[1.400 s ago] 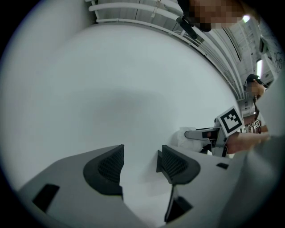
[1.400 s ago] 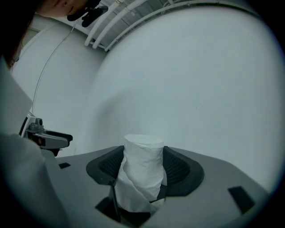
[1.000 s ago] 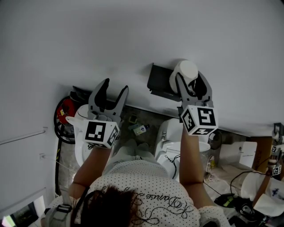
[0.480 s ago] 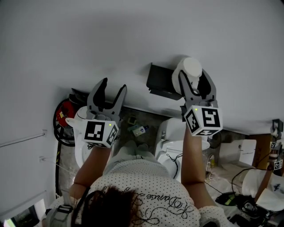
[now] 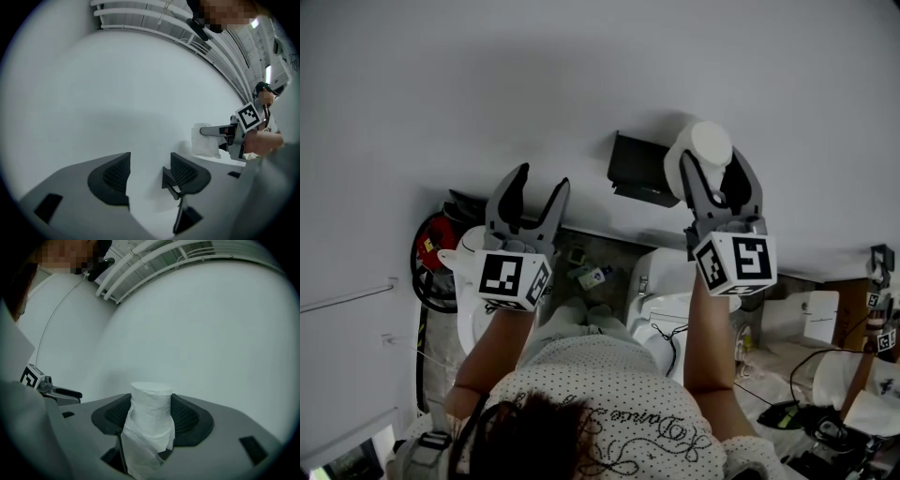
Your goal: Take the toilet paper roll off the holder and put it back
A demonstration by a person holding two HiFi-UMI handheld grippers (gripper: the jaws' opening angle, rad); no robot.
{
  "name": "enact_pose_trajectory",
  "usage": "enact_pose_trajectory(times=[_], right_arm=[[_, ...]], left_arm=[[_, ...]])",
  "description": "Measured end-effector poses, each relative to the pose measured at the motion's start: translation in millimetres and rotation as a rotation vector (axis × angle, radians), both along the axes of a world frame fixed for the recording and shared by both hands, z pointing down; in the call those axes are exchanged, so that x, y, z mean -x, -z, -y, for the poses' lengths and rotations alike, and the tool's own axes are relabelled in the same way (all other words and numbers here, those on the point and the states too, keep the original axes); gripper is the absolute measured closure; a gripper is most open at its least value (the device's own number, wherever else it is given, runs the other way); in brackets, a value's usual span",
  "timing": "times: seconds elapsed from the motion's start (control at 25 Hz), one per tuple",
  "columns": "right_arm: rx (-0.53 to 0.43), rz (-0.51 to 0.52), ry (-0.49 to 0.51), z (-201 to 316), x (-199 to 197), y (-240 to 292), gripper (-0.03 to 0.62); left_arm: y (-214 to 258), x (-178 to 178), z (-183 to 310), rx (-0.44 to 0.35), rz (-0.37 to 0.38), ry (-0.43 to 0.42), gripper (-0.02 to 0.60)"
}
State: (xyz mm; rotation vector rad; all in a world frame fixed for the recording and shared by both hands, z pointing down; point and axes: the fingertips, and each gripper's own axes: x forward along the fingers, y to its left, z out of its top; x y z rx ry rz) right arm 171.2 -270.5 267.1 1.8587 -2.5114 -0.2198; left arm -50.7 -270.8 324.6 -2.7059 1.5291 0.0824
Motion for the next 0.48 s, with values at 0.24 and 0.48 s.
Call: enact_pose_trajectory(times=[0.24,0.48], right_arm=[[-0.029,0.007,0.007,-19.7,-0.3,12.6,0.324],[-0.028,0.001,0.006,-35.8,-0.7,15.7,0.324]], left_arm=[[4.9,-3.8,-3.9,-0.012,0.002,-0.019,0.328],[6.2,-4.9,-7.5,-0.021,0.017,-0.030,0.328]])
